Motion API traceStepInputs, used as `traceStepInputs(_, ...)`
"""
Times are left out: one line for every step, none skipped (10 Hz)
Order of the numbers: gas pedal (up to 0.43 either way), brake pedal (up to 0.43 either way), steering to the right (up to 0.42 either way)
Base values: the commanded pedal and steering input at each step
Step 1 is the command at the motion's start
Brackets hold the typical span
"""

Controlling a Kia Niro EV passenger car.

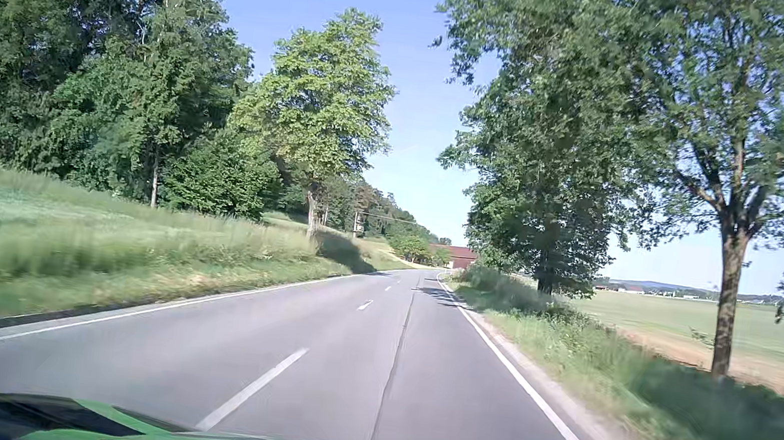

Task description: Follow the waypoints while adhering to traffic rules and regulations

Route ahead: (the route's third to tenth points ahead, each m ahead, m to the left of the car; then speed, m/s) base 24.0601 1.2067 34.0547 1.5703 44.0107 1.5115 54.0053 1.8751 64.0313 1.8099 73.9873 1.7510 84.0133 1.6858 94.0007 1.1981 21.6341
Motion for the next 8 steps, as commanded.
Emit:
traceStepInputs(0.22, 0.0, -0.002)
traceStepInputs(0.22, 0.0, -0.002)
traceStepInputs(0.22, 0.0, -0.002)
traceStepInputs(0.22, 0.0, -0.003)
traceStepInputs(0.22, 0.0, -0.004)
traceStepInputs(0.209, 0.0, -0.004)
traceStepInputs(0.209, 0.0, -0.004)
traceStepInputs(0.209, 0.0, -0.004)
